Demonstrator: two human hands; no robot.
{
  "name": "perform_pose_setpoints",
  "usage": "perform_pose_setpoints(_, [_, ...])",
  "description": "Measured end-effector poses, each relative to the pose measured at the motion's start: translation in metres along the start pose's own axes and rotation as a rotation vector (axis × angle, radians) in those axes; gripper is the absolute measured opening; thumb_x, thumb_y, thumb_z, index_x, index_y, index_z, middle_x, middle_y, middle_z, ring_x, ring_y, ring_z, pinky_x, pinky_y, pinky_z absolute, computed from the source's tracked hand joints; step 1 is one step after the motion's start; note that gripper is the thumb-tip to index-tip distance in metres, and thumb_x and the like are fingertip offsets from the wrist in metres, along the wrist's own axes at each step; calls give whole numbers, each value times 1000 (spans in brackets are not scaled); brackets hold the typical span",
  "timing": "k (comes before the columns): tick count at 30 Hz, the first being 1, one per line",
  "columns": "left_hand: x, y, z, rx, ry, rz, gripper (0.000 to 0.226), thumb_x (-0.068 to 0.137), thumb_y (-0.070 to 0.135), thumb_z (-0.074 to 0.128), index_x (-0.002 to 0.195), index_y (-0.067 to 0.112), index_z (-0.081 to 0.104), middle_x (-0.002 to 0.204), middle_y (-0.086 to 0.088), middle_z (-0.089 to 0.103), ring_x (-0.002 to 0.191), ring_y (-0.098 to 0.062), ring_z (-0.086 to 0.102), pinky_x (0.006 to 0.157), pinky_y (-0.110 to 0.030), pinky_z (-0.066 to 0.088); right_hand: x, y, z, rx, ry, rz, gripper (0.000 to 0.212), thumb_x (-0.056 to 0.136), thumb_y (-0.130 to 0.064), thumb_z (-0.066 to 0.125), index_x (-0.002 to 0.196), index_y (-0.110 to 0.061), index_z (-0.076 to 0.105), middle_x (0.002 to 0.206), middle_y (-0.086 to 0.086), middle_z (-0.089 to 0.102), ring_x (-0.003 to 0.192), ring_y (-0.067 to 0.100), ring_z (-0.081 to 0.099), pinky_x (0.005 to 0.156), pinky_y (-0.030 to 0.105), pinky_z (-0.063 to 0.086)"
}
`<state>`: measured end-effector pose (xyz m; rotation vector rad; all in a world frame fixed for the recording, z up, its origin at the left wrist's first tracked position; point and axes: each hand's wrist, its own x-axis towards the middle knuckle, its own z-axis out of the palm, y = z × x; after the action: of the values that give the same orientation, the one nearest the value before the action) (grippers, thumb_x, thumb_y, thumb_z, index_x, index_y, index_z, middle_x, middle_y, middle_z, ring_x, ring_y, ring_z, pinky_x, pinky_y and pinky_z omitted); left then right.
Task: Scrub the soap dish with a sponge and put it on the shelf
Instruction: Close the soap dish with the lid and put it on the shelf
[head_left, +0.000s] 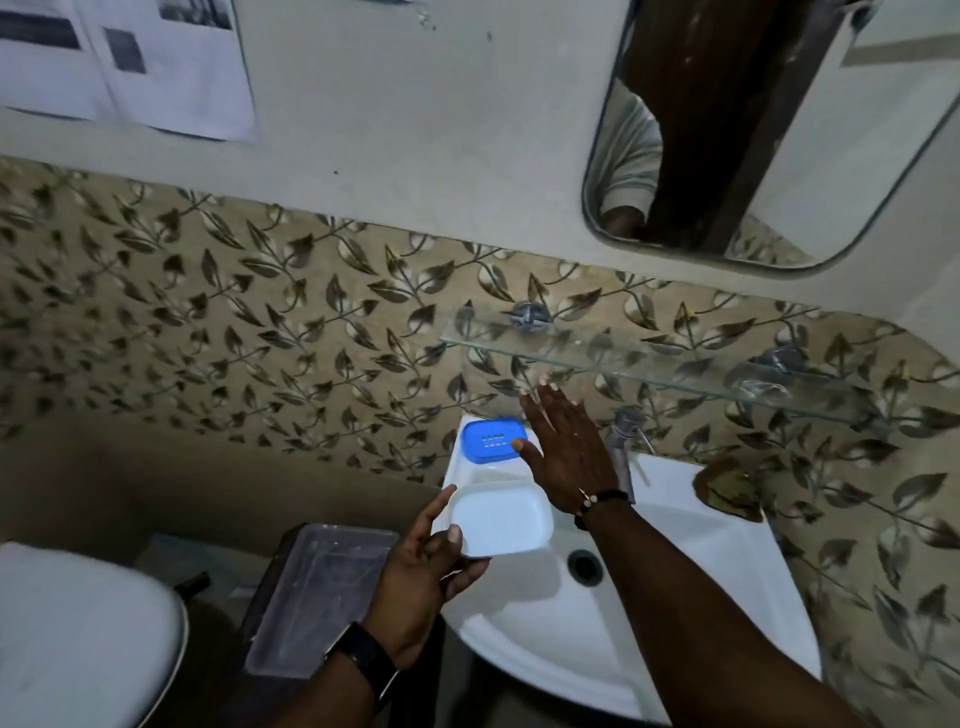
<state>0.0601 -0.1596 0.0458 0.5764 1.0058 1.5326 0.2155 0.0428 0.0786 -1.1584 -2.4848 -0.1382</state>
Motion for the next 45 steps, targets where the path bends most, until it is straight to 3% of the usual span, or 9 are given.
perform_pose_setpoints(5, [-2,1,-13,10,45,8,51,92,18,62,142,24,52,133,-7,67,122,-28,64,99,-47,54,13,-10,22,41,-29,8,59,102,-40,29,158,-23,16,166,6,16,154,22,11,124,39,7])
perform_pose_setpoints(11, [2,-6,-24,-5,77,13,43,90,22,67,131,35,63,136,-12,64,125,-28,62,100,-48,53,22,-8,50,-1,-109,31,66,100,-25,40,159,-18,12,166,10,13,153,27,11,125,43,10])
perform_pose_setpoints(17, [13,0,-24,1,108,36,40,91,20,65,126,39,66,136,-8,65,125,-25,62,95,-41,56,30,1,83,-50,-297,82,69,102,-31,34,158,-22,-6,167,6,-7,154,22,-7,124,45,2])
perform_pose_setpoints(29, [18,5,-36,42,202,32,48,93,17,60,139,28,54,124,-3,73,122,-27,64,96,-45,56,22,7,134,-58,-523,88,68,105,-40,31,157,-27,-11,166,4,-17,153,23,-14,124,49,-3])
perform_pose_setpoints(36, [24,2,-39,38,234,10,52,91,17,61,141,26,52,124,-8,72,124,-32,62,97,-46,55,23,8,139,-40,-487,114,57,106,-30,34,157,-34,10,168,0,3,154,21,2,123,46,9])
perform_pose_setpoints(41, [28,5,-38,29,222,5,52,90,19,63,140,28,52,126,-6,72,122,-30,64,92,-42,58,23,6,136,-50,-422,117,57,100,-13,39,154,-28,30,164,7,22,151,29,20,119,44,23])
perform_pose_setpoints(45, [31,15,-40,26,223,17,52,89,19,65,139,29,54,128,-5,70,120,-29,66,85,-37,59,24,6,132,-70,-375,125,49,94,-12,48,141,-23,52,151,12,45,138,35,40,105,45,37])
